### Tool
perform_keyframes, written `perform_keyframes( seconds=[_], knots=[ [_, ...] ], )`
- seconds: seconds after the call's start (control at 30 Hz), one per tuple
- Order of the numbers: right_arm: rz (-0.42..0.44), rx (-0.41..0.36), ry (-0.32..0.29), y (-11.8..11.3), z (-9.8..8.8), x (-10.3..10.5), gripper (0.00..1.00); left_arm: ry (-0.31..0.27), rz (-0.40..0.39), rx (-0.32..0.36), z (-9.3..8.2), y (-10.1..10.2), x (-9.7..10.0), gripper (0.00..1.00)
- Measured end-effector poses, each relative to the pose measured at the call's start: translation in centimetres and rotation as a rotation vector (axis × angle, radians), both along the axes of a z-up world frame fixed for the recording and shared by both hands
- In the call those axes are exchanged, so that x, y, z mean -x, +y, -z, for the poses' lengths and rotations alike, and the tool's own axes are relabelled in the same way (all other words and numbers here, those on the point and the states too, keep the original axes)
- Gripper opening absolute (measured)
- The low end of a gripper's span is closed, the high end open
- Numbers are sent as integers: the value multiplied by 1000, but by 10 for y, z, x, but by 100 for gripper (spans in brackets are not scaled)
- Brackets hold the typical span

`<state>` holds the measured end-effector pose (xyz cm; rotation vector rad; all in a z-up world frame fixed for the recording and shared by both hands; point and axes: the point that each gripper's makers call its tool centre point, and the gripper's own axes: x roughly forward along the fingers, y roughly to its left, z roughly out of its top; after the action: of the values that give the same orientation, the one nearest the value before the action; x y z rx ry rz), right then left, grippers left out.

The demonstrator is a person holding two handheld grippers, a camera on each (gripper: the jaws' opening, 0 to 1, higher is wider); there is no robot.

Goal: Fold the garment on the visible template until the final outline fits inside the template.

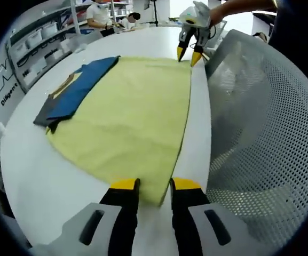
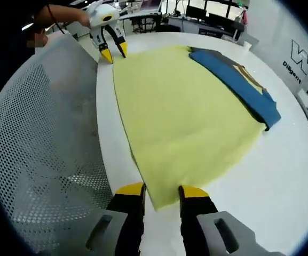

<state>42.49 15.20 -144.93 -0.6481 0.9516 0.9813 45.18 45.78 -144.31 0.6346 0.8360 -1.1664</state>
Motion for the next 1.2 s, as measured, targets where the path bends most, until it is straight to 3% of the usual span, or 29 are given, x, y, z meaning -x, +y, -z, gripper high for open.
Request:
perform_keyframes(
  seconds=[0.13,0.2,0.37,0.7,0.93,1.2],
  knots=[
    [-15,11,-1,1,0,4,12,-21,12,-46,2,2,-2,3],
    [-25,19,-11,0,0,5,10,20,-23,-38,1,2,-1,3],
    [-40,57,-30,-5,1,5,0,29,-15,-42,3,5,1,2],
    [-128,113,-17,-5,-1,20,0,58,-2,-62,3,11,14,3],
    [-169,95,1,-4,-27,28,0,76,42,-92,-4,15,29,3],
    [-156,85,11,-9,-41,25,0,82,71,-85,-22,10,35,3]
  ],
)
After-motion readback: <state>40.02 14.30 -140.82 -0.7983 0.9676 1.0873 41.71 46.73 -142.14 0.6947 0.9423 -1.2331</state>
